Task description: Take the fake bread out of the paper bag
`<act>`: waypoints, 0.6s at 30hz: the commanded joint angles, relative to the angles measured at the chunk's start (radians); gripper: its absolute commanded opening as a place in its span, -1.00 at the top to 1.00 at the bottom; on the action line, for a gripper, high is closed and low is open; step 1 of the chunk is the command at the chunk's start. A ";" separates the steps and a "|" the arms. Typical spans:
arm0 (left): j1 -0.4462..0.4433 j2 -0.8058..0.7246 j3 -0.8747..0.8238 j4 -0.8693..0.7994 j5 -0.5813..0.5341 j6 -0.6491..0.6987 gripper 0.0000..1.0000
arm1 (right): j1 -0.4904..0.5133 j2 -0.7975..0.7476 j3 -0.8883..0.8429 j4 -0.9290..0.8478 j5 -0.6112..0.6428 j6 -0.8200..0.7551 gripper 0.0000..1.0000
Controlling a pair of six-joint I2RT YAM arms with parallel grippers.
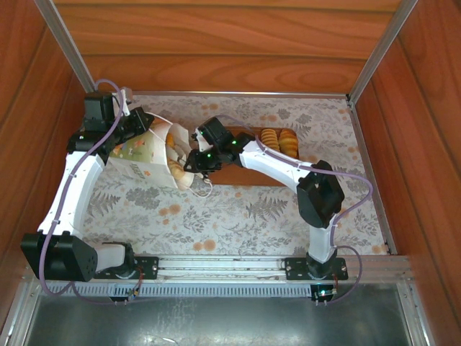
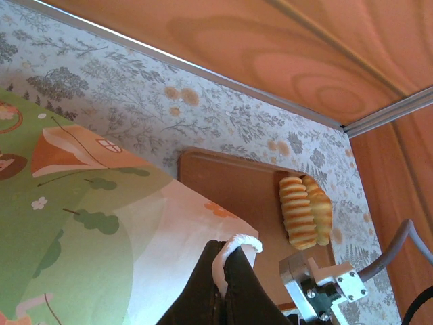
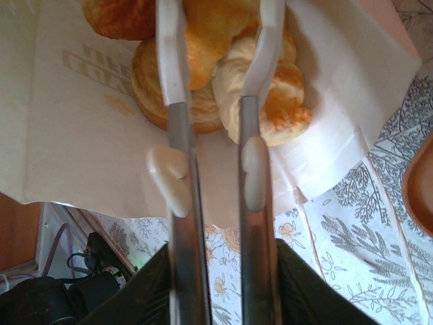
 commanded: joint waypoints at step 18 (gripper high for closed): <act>-0.002 -0.003 0.013 0.018 0.007 0.005 1.00 | -0.025 -0.041 -0.001 -0.155 -0.082 -0.217 -0.02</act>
